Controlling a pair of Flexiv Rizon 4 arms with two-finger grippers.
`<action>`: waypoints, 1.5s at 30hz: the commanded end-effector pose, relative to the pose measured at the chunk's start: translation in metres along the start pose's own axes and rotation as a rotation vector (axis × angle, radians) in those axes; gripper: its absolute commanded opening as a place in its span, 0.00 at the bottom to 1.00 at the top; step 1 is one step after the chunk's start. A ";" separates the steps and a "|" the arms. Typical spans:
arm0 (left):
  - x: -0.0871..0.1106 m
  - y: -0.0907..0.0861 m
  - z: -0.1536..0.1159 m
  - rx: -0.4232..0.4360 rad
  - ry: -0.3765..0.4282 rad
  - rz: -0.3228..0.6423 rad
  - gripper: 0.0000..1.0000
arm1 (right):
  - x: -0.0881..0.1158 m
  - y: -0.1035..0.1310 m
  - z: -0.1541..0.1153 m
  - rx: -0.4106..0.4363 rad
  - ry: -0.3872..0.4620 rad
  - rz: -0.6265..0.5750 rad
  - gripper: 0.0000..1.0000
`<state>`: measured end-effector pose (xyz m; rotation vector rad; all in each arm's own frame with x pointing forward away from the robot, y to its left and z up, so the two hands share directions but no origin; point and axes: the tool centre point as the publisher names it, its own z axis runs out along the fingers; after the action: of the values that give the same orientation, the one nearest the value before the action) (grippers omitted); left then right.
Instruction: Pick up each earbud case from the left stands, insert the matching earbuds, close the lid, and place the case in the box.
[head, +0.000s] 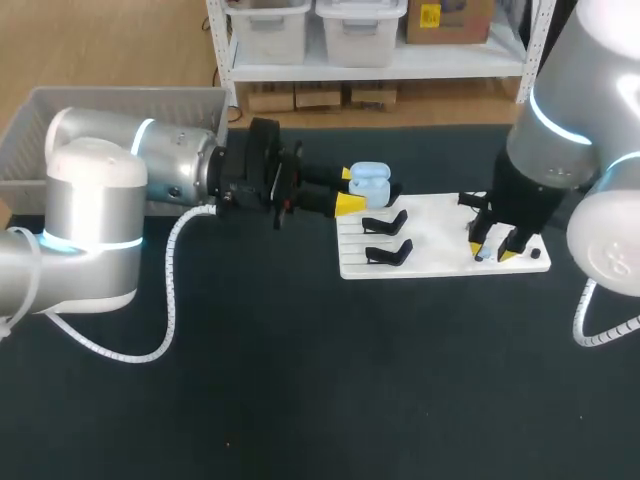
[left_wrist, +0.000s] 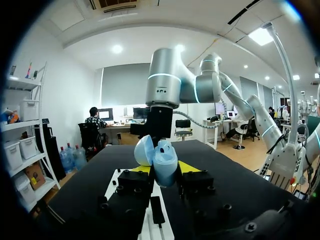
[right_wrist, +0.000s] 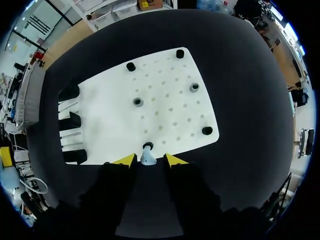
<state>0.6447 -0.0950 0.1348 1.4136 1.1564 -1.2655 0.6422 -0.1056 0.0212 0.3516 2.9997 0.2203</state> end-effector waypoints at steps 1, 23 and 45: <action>0.001 -0.001 0.000 -0.005 -0.002 0.003 0.00 | -0.001 0.000 0.001 -0.001 -0.003 0.003 0.33; 0.001 -0.001 0.000 -0.005 -0.002 0.003 0.00 | -0.002 0.005 0.007 0.002 0.009 0.018 0.25; 0.001 -0.001 0.000 -0.005 -0.002 0.003 0.00 | 0.006 0.014 -0.053 -0.030 -0.010 0.020 0.00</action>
<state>0.6447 -0.0950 0.1348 1.4135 1.1564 -1.2655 0.6479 -0.0913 0.0445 0.3910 2.9864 0.2606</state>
